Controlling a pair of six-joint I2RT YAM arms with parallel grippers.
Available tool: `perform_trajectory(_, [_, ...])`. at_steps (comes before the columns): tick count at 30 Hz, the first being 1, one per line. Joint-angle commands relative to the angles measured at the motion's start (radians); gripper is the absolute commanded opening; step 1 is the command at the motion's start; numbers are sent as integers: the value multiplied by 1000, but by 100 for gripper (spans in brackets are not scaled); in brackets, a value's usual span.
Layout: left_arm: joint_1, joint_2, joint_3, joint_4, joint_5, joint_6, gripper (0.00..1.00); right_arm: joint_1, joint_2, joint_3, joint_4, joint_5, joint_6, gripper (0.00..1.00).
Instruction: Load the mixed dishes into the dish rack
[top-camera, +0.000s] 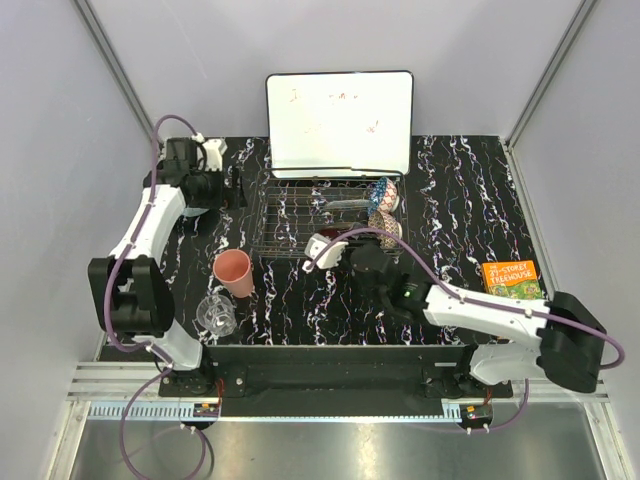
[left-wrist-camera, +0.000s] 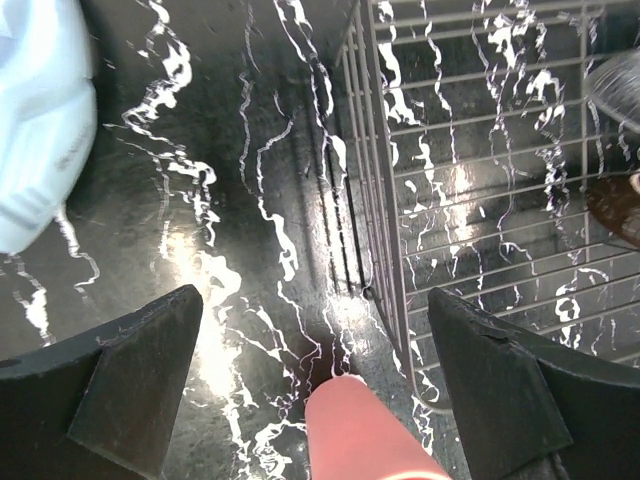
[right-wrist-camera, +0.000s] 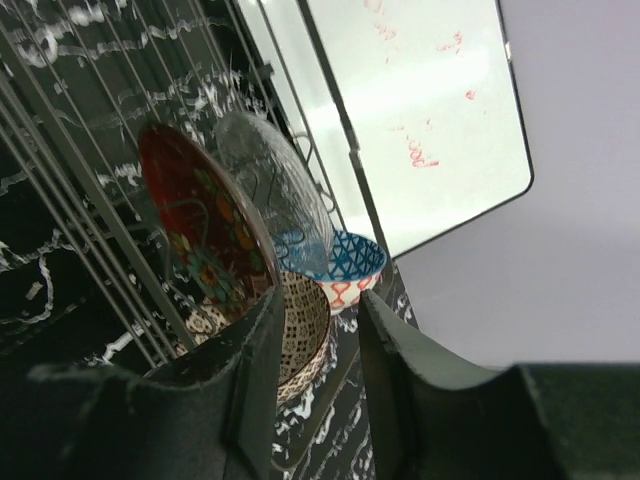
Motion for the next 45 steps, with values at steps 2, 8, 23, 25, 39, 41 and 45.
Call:
perform_trajectory(2, [-56,46,43,41,-51,0,99,88,-151,98,-96,100,178,42])
perform_trajectory(8, [-97,88,43,46,-93,8,99,119,-308,142,-107,117,350,36])
perform_trajectory(23, [-257,28,-196,48,-214,124,96,117,-434,30,-72,197,407,31])
perform_trajectory(25, [-268,13,-216,49,-222,136,95,119,-443,10,-72,205,412,31])
perform_trajectory(39, [-417,-93,-294,48,-275,204,92,117,-474,-85,-107,275,472,31])
perform_trajectory(41, [-423,-101,-297,49,-275,212,91,119,-484,-94,-110,284,478,31])
perform_trajectory(45, [-438,-110,-310,51,-269,241,90,119,-497,-105,-124,292,490,31])
